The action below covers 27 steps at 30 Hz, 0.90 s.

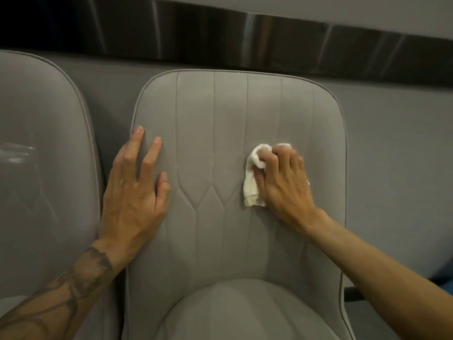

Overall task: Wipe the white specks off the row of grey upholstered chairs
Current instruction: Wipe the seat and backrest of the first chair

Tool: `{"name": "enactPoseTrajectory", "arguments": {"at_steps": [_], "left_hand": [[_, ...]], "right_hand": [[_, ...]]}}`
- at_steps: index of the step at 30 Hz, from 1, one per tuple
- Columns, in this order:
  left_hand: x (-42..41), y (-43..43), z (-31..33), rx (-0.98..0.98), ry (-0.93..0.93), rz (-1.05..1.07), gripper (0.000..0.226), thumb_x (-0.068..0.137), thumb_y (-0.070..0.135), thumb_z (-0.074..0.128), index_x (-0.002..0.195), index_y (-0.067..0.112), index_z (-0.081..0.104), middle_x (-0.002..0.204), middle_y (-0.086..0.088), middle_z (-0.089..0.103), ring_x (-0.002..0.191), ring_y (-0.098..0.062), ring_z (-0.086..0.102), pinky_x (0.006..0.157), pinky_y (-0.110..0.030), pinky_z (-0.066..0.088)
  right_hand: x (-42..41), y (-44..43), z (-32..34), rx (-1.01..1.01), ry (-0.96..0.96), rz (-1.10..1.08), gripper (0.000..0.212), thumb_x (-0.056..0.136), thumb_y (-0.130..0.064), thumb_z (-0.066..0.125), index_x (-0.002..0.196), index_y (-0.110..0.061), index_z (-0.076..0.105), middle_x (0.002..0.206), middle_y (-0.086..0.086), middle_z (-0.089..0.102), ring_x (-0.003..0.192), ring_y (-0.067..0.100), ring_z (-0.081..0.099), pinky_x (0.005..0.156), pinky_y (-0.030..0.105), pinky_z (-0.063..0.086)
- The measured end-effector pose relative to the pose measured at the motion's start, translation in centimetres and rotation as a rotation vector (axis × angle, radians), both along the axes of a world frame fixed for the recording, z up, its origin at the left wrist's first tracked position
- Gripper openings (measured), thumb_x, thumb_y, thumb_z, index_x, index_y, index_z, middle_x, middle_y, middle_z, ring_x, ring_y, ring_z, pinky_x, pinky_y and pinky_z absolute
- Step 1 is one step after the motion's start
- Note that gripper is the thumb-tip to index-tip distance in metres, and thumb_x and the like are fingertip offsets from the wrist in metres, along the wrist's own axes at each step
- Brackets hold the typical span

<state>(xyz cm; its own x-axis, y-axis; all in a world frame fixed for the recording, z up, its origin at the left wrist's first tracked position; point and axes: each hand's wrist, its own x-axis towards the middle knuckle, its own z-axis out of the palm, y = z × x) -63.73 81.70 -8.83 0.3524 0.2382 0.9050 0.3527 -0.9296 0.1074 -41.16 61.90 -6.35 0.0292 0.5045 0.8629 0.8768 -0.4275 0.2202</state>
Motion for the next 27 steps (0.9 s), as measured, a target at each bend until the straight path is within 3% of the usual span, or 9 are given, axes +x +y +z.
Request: {"name": "enactPoseTrajectory", "arguments": {"at_steps": [2,6,8,12,14,18,20,25,27], "left_hand": [[0.0,0.1,-0.1,0.008,-0.006,0.005,0.061,0.101,0.025,0.046,0.160,0.016,0.032,0.171,-0.012,0.018,0.150,-0.040,0.033,0.124,-0.050,0.032],[0.0,0.4,-0.2,0.015,-0.013,0.005,0.061,0.102,0.026,0.045,0.160,0.017,0.031,0.172,-0.010,0.017,0.151,-0.038,0.032,0.125,-0.047,0.030],[0.1,0.5,-0.3,0.020,-0.017,-0.002,0.061,0.102,0.026,0.044,0.161,0.019,0.030,0.172,-0.008,0.016,0.152,-0.036,0.031,0.125,-0.048,0.031],[0.2,0.6,-0.4,0.025,-0.023,-0.005,0.061,0.102,0.029,0.042,0.162,0.020,0.029,0.173,-0.006,0.014,0.151,-0.036,0.031,0.125,-0.046,0.031],[0.2,0.6,-0.4,0.022,-0.025,-0.001,0.061,0.103,0.030,0.041,0.162,0.020,0.028,0.173,-0.007,0.014,0.150,-0.037,0.032,0.125,-0.045,0.031],[0.1,0.6,-0.4,0.034,-0.025,-0.002,0.061,0.103,0.029,0.042,0.162,0.019,0.028,0.172,-0.008,0.015,0.151,-0.036,0.031,0.127,-0.042,0.028],[0.1,0.5,-0.4,0.033,-0.018,-0.006,0.061,0.103,0.027,0.043,0.162,0.019,0.028,0.172,-0.009,0.015,0.151,-0.036,0.031,0.127,-0.040,0.027],[0.0,0.3,-0.3,0.032,-0.018,0.003,0.061,0.103,0.027,0.044,0.161,0.018,0.029,0.172,-0.010,0.016,0.150,-0.038,0.033,0.126,-0.042,0.029],[0.1,0.3,-0.3,0.029,-0.018,-0.002,0.060,0.103,0.027,0.043,0.161,0.018,0.029,0.172,-0.010,0.016,0.150,-0.038,0.033,0.126,-0.044,0.030]], "right_hand": [[1.5,-0.9,1.5,-0.071,-0.061,0.004,0.026,0.098,-0.027,0.051,0.120,-0.015,0.045,0.106,0.011,0.045,0.097,0.031,0.044,0.083,0.040,0.035],[2.7,1.6,6.2,0.328,0.120,-0.182,0.018,0.097,-0.028,0.048,0.109,-0.016,0.042,0.103,0.012,0.049,0.091,0.030,0.045,0.077,0.041,0.034],[1.3,2.3,4.3,0.390,0.153,-0.149,0.019,0.097,-0.028,0.049,0.110,-0.016,0.043,0.103,0.012,0.048,0.092,0.028,0.044,0.079,0.038,0.033],[-0.9,-1.0,-2.9,-0.025,0.043,-0.018,0.025,0.097,-0.025,0.054,0.117,-0.014,0.044,0.104,0.013,0.050,0.097,0.032,0.046,0.083,0.039,0.035],[0.3,-1.8,-1.5,-0.070,-0.003,-0.036,0.024,0.097,-0.025,0.054,0.117,-0.015,0.044,0.102,0.014,0.052,0.095,0.032,0.046,0.082,0.040,0.035],[2.6,0.5,5.5,0.331,0.133,-0.200,0.018,0.099,-0.027,0.046,0.108,-0.012,0.048,0.100,0.013,0.050,0.089,0.030,0.046,0.076,0.039,0.033],[1.4,1.1,4.1,0.392,0.182,-0.188,0.019,0.099,-0.027,0.047,0.108,-0.011,0.049,0.101,0.012,0.050,0.091,0.029,0.046,0.077,0.039,0.034],[-0.1,-2.1,-2.7,-0.095,0.026,-0.037,0.023,0.098,-0.026,0.051,0.117,-0.013,0.050,0.103,0.012,0.050,0.096,0.033,0.049,0.083,0.041,0.037],[1.6,-2.0,0.0,-0.052,0.005,-0.070,0.020,0.098,-0.027,0.049,0.115,-0.016,0.047,0.101,0.012,0.050,0.094,0.033,0.048,0.081,0.041,0.035]]}}
